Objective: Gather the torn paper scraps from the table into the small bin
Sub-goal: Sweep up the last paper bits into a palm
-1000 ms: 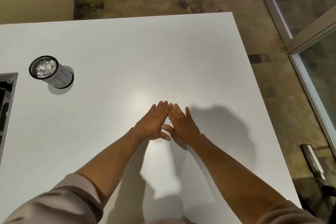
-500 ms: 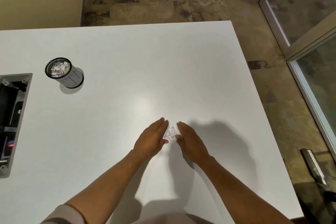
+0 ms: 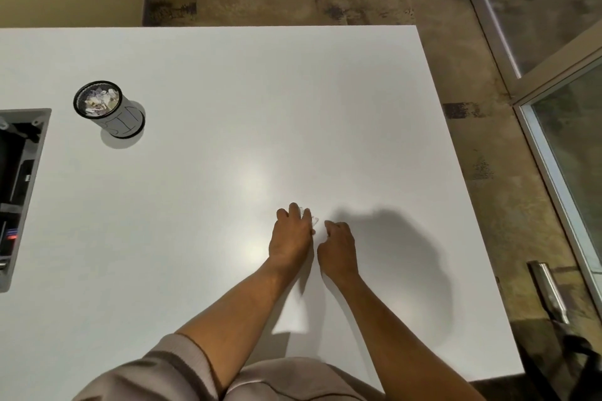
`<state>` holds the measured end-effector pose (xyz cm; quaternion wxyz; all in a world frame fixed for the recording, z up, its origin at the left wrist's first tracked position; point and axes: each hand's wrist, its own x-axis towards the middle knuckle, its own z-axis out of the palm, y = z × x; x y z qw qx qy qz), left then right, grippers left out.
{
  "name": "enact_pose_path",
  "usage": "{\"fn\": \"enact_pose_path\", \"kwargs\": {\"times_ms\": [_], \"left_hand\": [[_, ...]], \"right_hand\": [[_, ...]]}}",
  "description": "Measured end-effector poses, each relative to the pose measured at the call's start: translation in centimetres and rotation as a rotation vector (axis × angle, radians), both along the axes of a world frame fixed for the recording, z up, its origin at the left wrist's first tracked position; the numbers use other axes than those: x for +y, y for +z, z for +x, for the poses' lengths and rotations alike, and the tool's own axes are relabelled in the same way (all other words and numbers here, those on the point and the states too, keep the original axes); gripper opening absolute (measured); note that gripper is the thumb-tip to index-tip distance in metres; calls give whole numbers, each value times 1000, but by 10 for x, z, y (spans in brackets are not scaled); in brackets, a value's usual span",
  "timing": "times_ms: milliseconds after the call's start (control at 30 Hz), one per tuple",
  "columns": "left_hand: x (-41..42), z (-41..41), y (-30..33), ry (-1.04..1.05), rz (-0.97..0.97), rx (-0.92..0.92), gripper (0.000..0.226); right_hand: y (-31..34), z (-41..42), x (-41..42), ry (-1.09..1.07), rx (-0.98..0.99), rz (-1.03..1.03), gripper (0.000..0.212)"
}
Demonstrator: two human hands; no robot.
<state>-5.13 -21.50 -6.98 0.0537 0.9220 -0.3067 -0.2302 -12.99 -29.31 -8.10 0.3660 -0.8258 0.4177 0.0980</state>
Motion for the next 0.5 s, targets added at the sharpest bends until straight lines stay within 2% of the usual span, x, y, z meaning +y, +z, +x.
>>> {"fn": "enact_pose_path", "kwargs": {"times_ms": [233,333,400,500], "left_hand": [[-2,-3,1,-56,-62,21,18],[-2,-4,4,35,-144,100,15],[1,-3,8,150,-184,174,18],[9,-5,11,198,-231,214,21]], "right_hand": [[7,-10,-4,-192,-86,165,34],[13,-15,-3,-337,-142,368,25],[18,-17,-3,-475,-204,518,27],[22,-20,-4,-691,-296,770,33]]}}
